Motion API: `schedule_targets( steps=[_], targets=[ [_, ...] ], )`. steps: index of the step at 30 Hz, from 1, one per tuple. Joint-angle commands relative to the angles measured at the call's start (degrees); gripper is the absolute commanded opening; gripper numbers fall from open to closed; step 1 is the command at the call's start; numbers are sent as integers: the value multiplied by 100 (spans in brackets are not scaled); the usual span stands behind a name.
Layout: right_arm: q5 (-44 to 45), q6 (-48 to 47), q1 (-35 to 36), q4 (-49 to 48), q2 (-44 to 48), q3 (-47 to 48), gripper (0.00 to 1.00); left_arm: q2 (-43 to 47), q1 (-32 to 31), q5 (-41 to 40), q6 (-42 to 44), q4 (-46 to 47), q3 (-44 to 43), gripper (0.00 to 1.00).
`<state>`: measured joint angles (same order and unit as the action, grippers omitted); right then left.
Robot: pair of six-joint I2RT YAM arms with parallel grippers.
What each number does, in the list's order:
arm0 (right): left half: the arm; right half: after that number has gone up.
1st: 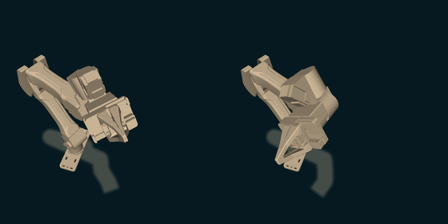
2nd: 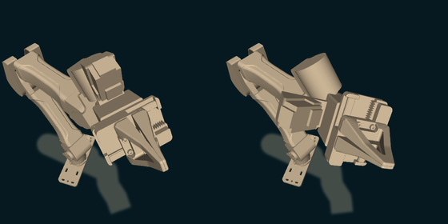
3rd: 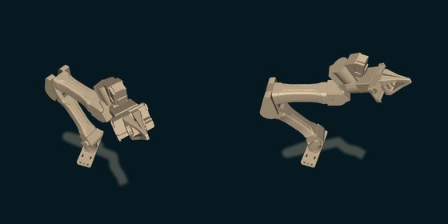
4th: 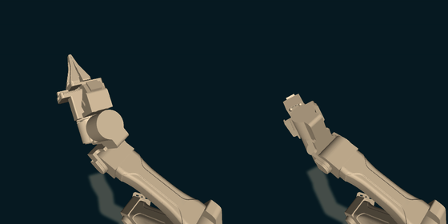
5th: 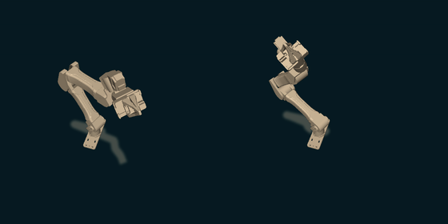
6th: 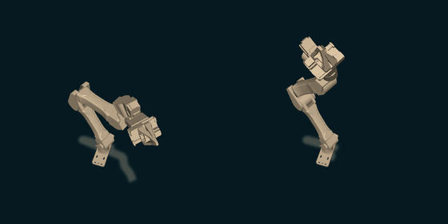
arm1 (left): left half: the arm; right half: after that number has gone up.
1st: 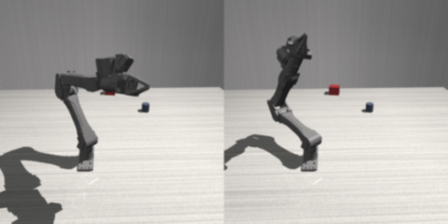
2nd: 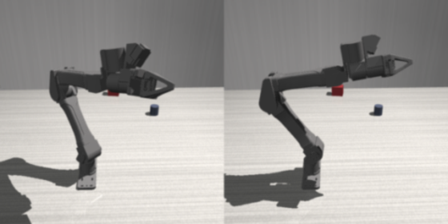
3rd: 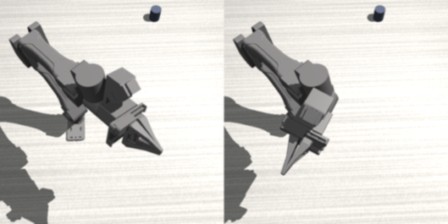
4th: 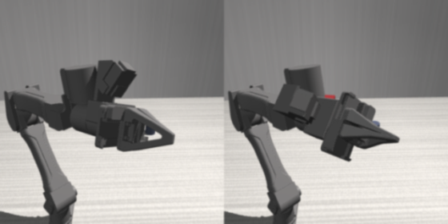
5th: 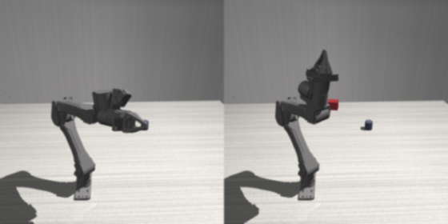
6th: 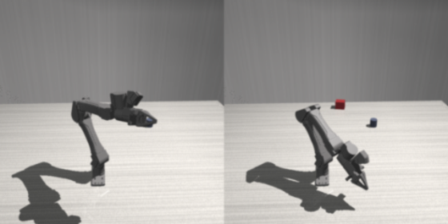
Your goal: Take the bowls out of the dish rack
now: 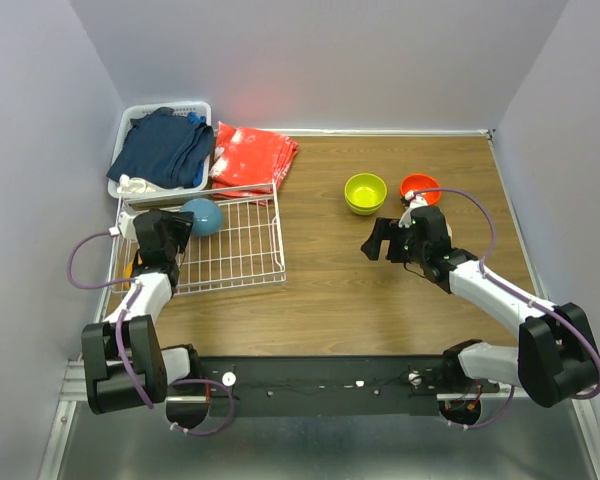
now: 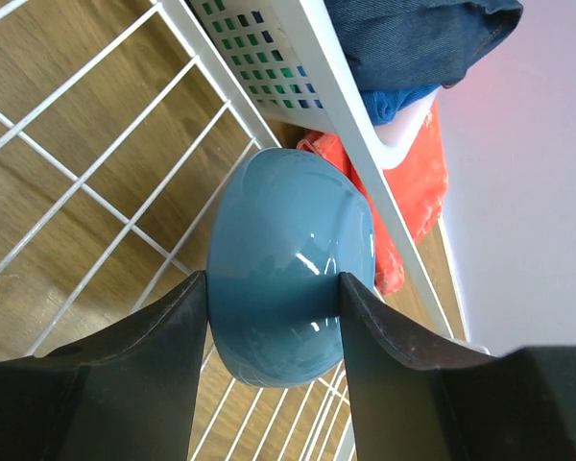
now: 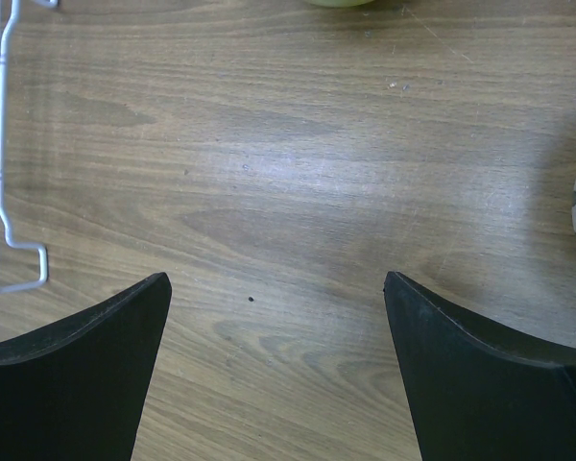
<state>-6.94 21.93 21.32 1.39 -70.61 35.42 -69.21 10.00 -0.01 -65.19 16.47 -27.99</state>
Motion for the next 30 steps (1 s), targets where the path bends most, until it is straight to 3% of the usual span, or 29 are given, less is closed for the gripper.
schedule_targets(
  steps=[1, 6, 17, 22, 30],
  targets=[
    [-62, -84, 30, -60, 56, 105, 100, 311, -7, -175, 216, -441, -347, 40],
    [-97, -84, 39, -25, 82, 132, 100, 592, -7, -192, 656, -908, -663, 31],
    [-247, 30, 30, 257, 293, 281, 100, 1549, -226, -113, 2316, -1875, -1296, 27],
    [-282, 92, 30, 590, 469, 614, 100, 1884, -893, -253, 3361, -2051, -1622, 26],
    [201, 4, 39, 1249, 767, 1055, 100, 2096, -2509, -333, 4979, -2323, -2201, 26]
  ],
)
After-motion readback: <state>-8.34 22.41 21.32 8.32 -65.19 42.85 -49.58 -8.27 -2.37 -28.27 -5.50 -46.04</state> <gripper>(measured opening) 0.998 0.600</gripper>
